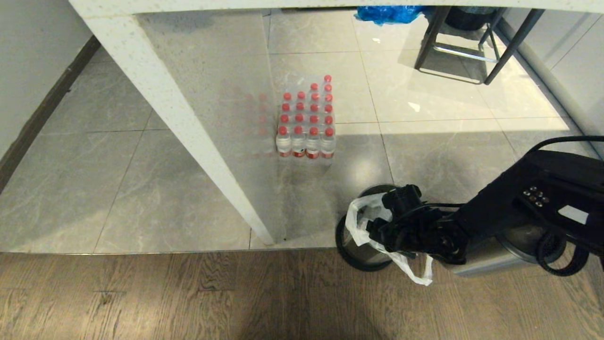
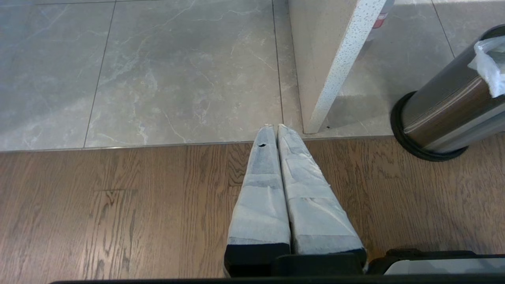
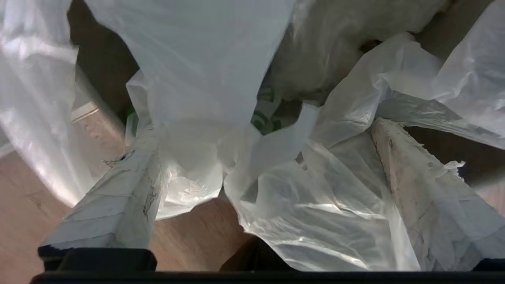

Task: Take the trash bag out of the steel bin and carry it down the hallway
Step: Pick up the trash bag

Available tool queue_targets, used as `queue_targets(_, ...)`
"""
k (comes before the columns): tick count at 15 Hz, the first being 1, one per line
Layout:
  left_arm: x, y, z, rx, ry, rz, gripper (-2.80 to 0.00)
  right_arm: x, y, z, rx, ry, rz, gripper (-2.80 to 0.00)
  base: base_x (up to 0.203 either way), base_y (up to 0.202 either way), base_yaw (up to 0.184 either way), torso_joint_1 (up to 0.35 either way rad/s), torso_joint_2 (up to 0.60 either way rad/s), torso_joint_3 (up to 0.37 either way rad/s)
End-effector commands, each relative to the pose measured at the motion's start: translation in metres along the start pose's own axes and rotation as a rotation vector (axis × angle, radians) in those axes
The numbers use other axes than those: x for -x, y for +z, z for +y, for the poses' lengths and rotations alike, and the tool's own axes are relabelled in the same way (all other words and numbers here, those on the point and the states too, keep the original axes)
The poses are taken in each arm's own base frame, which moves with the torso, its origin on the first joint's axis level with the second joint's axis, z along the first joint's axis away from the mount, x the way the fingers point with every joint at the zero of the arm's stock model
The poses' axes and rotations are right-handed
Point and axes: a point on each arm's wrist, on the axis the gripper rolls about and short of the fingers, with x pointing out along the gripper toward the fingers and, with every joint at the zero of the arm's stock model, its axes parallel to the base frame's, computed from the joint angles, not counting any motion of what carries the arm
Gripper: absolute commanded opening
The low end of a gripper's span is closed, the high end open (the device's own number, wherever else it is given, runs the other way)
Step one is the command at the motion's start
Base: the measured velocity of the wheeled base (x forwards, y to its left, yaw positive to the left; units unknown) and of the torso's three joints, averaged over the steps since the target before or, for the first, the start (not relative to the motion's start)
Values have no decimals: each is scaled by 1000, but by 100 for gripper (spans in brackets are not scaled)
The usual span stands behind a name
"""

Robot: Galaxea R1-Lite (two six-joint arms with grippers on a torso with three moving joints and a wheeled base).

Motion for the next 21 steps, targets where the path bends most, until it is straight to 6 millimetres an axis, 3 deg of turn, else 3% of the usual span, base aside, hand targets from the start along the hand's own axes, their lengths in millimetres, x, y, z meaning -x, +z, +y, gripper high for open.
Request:
queue_targets(1,0,0,0,1,0,-1,-280,-12,-4,0,2,-7,7,0,0,0,0,0,0,0)
queue_targets(20,0,0,0,1,0,-1,-280,-32,10,-9,-12,-36,-48,0,0,0,0,0,0,0)
queue_targets(21,0,0,0,0,0,-1,-280,-33,9,-9,-11,-34,-45,-280,0,0,0,0,0,0)
